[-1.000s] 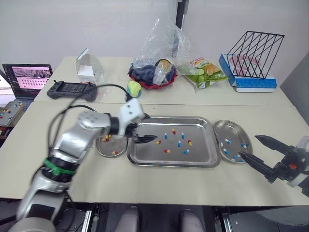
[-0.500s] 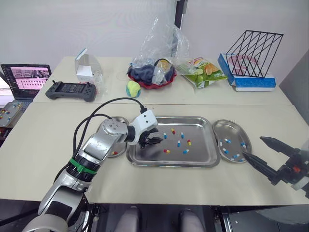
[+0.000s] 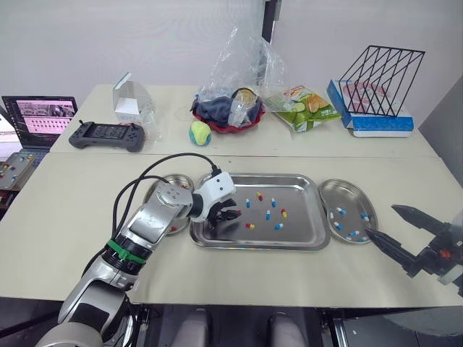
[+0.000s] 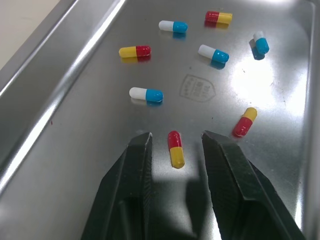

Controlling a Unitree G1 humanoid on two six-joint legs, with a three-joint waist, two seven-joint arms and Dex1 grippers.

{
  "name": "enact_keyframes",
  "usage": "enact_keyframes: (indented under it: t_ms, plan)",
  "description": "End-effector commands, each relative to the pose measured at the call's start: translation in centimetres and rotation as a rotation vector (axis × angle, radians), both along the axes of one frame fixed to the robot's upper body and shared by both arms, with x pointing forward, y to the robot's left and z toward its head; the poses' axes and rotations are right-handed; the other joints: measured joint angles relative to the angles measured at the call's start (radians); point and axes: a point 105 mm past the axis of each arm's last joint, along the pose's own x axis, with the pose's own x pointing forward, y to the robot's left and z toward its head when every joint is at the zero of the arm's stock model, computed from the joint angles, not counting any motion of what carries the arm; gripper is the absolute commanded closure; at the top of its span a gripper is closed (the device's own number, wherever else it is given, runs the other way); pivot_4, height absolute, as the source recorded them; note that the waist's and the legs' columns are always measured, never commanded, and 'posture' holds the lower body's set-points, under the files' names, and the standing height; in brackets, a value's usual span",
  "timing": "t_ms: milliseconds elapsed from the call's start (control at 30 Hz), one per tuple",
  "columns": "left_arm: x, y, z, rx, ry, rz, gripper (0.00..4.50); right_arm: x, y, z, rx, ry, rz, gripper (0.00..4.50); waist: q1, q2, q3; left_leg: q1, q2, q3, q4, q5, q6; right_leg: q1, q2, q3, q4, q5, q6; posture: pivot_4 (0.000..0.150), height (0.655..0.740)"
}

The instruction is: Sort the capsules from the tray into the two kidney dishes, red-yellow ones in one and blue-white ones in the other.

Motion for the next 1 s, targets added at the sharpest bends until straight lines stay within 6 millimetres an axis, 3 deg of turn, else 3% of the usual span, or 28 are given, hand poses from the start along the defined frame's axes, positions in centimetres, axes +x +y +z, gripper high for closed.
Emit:
enact_keyframes:
  t_ms: [33,567,767,1000]
  plan:
    - [0.1,-0.1,0.1,0.02,-0.017,-0.001,2.9,-0.1,-0.3,1.0,-0.026,-0.051,-0.01,0.0,0.0,0.0,0.0,0.0,0.0,0.0,0.0,0.0,0.0,0.0,0.0,0.0,0.0,0.0,0.0,0.15,0.7346]
    - [0.2,-0.2,-1.1,0.054,0.006,0.027,2.9,-0.2,-0.4,0.6,-0.031,-0.049,-0.023,0.0,0.001,0.0,0.0,0.0,0.0,0.0,0.0,0.0,0.0,0.0,0.0,0.0,0.0,0.0,0.0,0.15,0.7346]
    - [0.3,0.1,-1.1,0.07,-0.003,0.037,4.44,-0.1,-0.4,0.6,-0.034,-0.049,-0.023,0.0,0.001,0.0,0.0,0.0,0.0,0.0,0.0,0.0,0.0,0.0,0.0,0.0,0.0,0.0,0.0,0.15,0.7346]
    - [0.4,0.1,-0.5,0.057,-0.016,0.032,4.44,0.2,-0.3,0.5,-0.033,-0.047,-0.016,0.0,0.001,0.0,0.0,0.0,0.0,0.0,0.0,0.0,0.0,0.0,0.0,0.0,0.0,0.0,0.0,0.15,0.7346]
